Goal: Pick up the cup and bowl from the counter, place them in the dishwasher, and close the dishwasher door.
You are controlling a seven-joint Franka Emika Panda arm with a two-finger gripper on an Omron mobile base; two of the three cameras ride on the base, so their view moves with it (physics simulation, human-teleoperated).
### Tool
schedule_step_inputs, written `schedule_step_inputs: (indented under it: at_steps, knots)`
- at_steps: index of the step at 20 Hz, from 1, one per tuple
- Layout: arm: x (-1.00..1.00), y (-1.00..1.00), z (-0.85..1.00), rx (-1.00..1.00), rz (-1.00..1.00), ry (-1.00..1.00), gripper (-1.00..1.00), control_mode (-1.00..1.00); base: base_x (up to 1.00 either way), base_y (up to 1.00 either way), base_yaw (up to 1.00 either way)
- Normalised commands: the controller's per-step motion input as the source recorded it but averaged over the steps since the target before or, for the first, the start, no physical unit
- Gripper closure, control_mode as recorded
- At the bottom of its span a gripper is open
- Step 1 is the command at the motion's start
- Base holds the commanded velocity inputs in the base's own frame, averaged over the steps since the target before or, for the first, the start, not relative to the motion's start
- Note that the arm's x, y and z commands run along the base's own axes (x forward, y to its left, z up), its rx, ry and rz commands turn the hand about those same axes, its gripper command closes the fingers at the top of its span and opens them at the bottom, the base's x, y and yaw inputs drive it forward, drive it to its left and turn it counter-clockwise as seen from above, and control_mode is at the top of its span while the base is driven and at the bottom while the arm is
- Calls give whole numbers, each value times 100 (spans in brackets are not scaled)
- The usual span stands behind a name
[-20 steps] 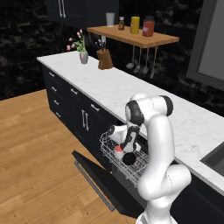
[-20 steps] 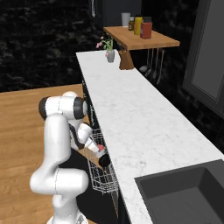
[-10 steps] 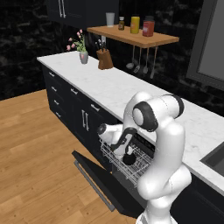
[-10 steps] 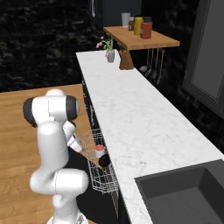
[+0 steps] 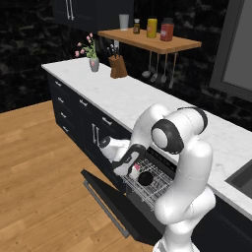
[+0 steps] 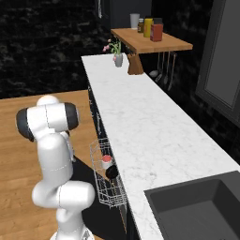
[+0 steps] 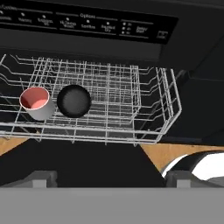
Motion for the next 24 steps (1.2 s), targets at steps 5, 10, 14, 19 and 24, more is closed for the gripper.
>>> schedule_step_inputs:
  at_steps: [5, 10, 14, 19, 24]
  knots:
    - [27, 46, -55, 0, -4, -10, -100, -100, 0, 0, 0]
    - [26, 30, -76, 0, -13, -14, -100, -100, 0, 0, 0]
    - [7, 16, -54, 0, -24, -28, -100, -100, 0, 0, 0]
    - [0, 3, -35, -1, -30, -39, -100, -100, 0, 0, 0]
    - [-6, 0, -59, -1, -30, -42, -100, -100, 0, 0, 0]
